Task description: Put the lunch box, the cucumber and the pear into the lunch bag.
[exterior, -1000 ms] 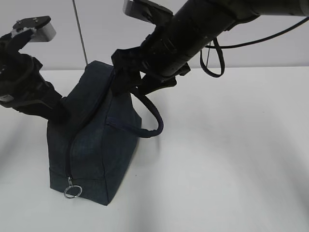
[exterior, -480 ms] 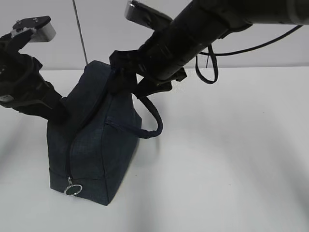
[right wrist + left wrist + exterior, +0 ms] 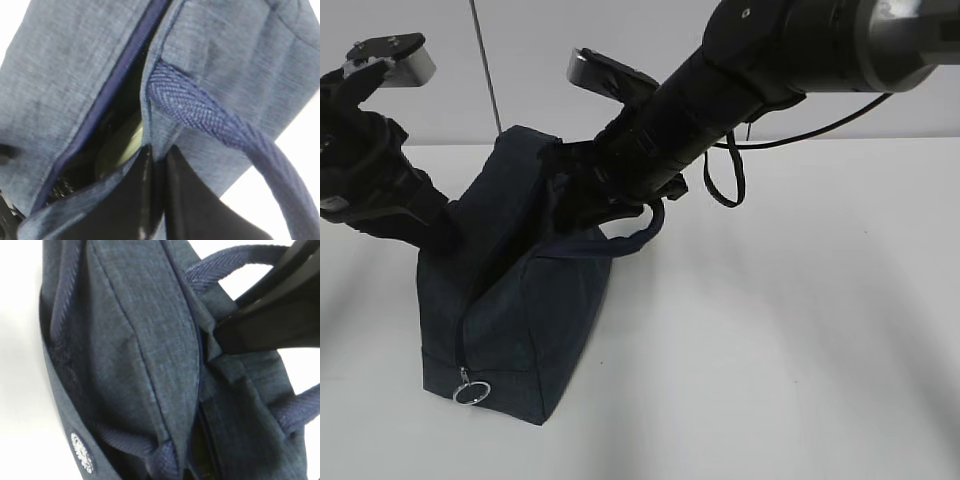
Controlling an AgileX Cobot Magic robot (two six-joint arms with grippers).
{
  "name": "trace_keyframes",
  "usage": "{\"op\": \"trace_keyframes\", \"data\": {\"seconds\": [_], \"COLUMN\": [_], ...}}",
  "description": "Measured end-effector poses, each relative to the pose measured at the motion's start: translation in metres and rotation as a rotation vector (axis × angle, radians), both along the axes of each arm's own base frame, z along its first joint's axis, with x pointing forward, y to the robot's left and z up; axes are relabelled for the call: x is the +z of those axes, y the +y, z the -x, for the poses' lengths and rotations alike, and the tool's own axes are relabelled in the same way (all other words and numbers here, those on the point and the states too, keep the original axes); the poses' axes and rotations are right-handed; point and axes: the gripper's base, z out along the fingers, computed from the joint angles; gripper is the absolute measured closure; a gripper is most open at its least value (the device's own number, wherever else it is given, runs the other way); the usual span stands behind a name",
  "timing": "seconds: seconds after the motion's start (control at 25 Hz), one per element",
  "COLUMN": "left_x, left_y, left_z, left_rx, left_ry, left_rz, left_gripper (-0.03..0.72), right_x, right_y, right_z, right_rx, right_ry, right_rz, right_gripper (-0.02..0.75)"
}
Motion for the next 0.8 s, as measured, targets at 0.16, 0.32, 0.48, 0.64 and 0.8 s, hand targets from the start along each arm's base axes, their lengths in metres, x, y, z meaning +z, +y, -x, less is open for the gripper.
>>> {"op": "trace_keyframes", "data": {"seconds": [0.16, 0.32, 0.48, 0.64, 0.8], "left_x": [0.0, 0.001, 0.001, -0.001, -0.002], "left_y": [0.0, -0.001, -0.015, -0.038, -0.046], "left_z": [-0.001, -0.002, -0.002, -0.006, -0.009], "left_rx": [0.003, 0.009, -0.015, -0.066, -0.072], "left_ry": [-0.006, -0.017, -0.041, -0.028, -0.02], "left_rz": [0.003, 0.011, 0.03, 0.045, 0.06], "left_gripper": [0.685, 0.685, 0.685, 0.685, 0.685], "right_x": [0.002, 0.012, 0.026, 0.035, 0.034], "right_y": [-0.008, -0.025, -0.049, -0.063, -0.066], "right_z": [0.004, 0.021, 0.036, 0.044, 0.048], "right_rx": [-0.015, -0.049, -0.084, -0.098, -0.085], "right_ry": [-0.013, -0.062, -0.086, -0.112, -0.099], "right_rz": [0.063, 0.1, 0.106, 0.12, 0.135], "right_gripper": [0.734, 0.736, 0.736, 0.736, 0.733]}}
